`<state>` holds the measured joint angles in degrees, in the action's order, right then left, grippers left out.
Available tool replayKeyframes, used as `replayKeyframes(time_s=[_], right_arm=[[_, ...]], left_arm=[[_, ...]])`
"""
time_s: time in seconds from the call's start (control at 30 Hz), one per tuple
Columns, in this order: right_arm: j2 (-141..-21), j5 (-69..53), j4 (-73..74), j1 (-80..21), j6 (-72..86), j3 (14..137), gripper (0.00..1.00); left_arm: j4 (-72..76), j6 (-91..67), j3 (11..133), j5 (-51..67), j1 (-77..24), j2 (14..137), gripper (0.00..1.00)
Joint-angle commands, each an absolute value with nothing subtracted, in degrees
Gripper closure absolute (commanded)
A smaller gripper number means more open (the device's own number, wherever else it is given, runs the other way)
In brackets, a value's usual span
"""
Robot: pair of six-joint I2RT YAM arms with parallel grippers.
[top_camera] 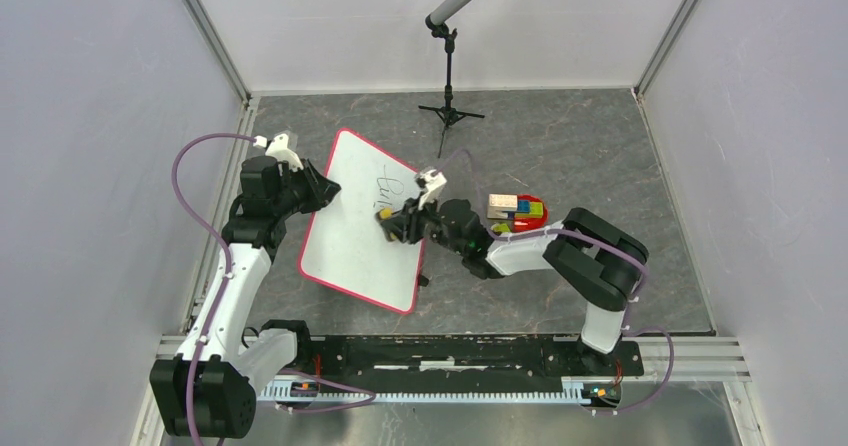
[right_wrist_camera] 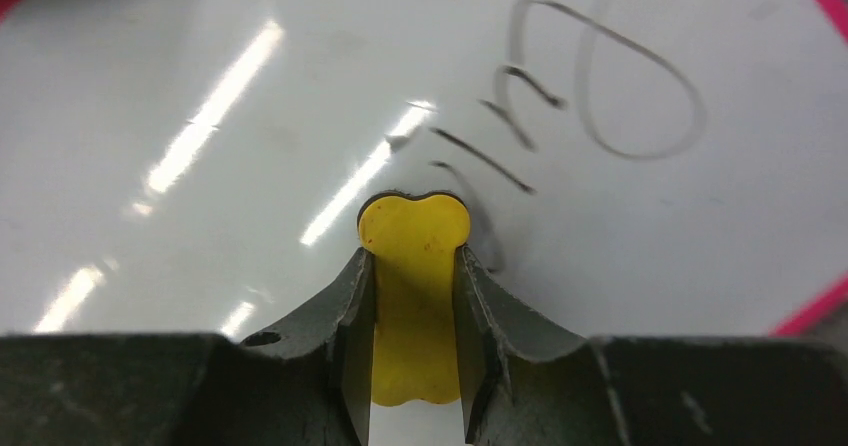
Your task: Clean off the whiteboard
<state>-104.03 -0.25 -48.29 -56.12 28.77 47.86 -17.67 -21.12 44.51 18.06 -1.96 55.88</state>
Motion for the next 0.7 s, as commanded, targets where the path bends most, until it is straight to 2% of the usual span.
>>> replayKeyframes(time_s=[0.0,0.17,0.37,0.47,0.67], right_arm=[[-108.9,-1.5,-48.7,-50.5,33.2,39.6,0.82],[-106.8,-2.2,-46.2,-49.9,31.1,40.6,0.82],[-102.9,1.1,-35.2,-57.4,24.3,53.4,0.82],[-103.9,-2.9,-35.0,-60.6,25.0,59.6,0.81],[-108.3,-4.6,-36.0,-57.7,30.0,64.6,0.81]], left_arm=[[-21.7,-22.6,44.6,20.5,-3.0,56.1,0.98],[-21.6,-22.8,44.7,20.7,-3.0,56.1,0.98],[-21.7,-22.7,44.6,20.5,-3.1,56.3,0.98],[-21.6,-22.7,44.7,20.5,-3.0,56.4,0.98],[-21.7,-22.6,44.6,20.4,-3.0,56.0,0.98]])
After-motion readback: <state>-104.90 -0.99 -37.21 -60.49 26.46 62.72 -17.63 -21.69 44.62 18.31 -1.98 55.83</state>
